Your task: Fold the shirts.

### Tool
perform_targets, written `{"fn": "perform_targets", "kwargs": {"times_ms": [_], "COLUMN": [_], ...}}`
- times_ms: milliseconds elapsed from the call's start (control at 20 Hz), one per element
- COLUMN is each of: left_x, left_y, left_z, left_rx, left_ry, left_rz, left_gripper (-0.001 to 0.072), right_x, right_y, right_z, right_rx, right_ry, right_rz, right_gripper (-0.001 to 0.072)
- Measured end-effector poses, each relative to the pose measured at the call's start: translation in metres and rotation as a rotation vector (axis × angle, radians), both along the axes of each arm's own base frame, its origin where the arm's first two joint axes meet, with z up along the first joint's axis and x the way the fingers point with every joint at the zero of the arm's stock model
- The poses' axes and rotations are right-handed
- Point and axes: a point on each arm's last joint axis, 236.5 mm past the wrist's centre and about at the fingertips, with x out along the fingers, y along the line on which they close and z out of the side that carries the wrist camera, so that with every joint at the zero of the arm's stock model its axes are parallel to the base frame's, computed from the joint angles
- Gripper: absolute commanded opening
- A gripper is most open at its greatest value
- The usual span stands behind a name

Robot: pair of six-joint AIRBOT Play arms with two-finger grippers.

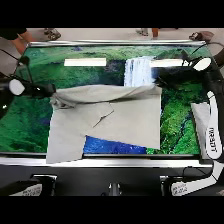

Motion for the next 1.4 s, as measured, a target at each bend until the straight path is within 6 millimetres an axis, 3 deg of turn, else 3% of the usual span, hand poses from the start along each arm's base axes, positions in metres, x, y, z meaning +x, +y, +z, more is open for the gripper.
{"fn": "perform_targets", "kwargs": {"times_ms": [100,150,200,300,400,500,600,850,900,1000,1100,1400], "left_x": [-0.004,-0.010,-0.019,-0.048,-0.083,-0.119,-0.136,-0.137,-0.135,-0.127,-0.122,-0.110], "left_y": [0.007,0.013,0.024,0.048,0.065,0.069,0.063,0.045,0.042,0.038,0.038,0.031], "left_z": [-0.020,-0.027,-0.032,-0.047,-0.067,-0.092,-0.111,-0.133,-0.135,-0.138,-0.141,-0.132], "left_rx": [-0.027,-0.030,-0.031,-0.044,-0.075,-0.138,-0.205,-0.287,-0.294,-0.295,-0.289,-0.307], "left_ry": [0.084,0.132,0.178,0.293,0.396,0.488,0.515,0.484,0.475,0.446,0.423,0.365], "left_rz": [0.002,-0.008,-0.013,-0.005,0.013,0.014,0.007,-0.013,-0.017,-0.018,-0.015,-0.019], "left_gripper": [0.0719,0.0705,0.0604,0.0532,0.0534,0.0534,0.0534,0.0519,0.0428,0.0276,0.0037,0.0026], "right_x": [-0.006,-0.014,-0.028,-0.062,-0.105,-0.142,-0.177,-0.236,-0.244,-0.260,-0.270,-0.280], "right_y": [0.007,0.007,0.002,-0.018,-0.036,-0.039,-0.039,-0.037,-0.037,-0.038,-0.038,-0.021], "right_z": [-0.001,-0.002,-0.008,-0.027,-0.047,-0.061,-0.074,-0.096,-0.100,-0.110,-0.122,-0.149], "right_rx": [0.015,-0.004,-0.051,-0.166,-0.246,-0.265,-0.264,-0.261,-0.261,-0.265,-0.266,-0.197], "right_ry": [0.011,0.024,0.063,0.181,0.316,0.403,0.467,0.568,0.583,0.613,0.634,0.626], "right_rz": [0.051,0.089,0.131,0.190,0.231,0.261,0.279,0.304,0.305,0.310,0.306,0.240], "right_gripper": [0.0672,0.0595,0.0547,0.0538,0.0537,0.0537,0.0537,0.0581,0.0645,0.0662,0.0683,0.0632]}}
